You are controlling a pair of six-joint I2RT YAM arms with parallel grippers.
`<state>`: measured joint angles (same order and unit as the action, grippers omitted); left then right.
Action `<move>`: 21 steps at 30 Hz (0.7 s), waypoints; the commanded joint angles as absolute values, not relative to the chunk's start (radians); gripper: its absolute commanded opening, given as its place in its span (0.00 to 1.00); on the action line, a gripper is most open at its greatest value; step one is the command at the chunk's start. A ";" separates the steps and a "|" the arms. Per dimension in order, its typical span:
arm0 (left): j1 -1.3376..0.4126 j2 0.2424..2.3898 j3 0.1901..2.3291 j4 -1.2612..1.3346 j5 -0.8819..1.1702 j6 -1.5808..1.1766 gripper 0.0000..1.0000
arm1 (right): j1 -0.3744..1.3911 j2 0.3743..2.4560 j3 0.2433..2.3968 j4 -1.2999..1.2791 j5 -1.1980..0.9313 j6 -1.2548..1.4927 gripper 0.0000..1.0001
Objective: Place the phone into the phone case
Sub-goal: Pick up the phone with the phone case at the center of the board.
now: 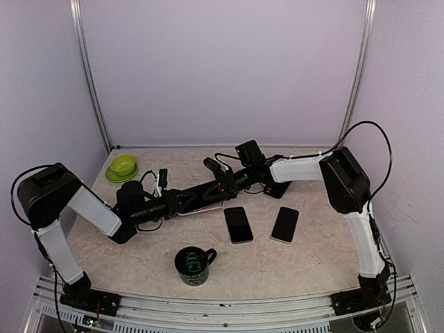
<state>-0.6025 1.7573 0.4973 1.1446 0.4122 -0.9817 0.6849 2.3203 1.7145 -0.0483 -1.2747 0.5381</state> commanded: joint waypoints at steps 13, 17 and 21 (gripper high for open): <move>-0.629 1.729 0.490 1.282 0.508 -0.972 0.20 | 0.712 2.272 1.706 -0.014 -1.212 0.530 0.06; -0.629 1.729 0.487 1.283 0.509 -0.972 0.17 | 0.713 2.271 1.710 -0.025 -1.210 0.519 0.08; -0.629 1.729 0.485 1.287 0.509 -0.973 0.11 | 0.712 2.274 1.712 -0.033 -1.209 0.513 0.11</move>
<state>-0.6025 1.7569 0.4812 1.2259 0.4431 -0.9951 0.6849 2.3108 1.7092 -0.0254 -1.3014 0.5117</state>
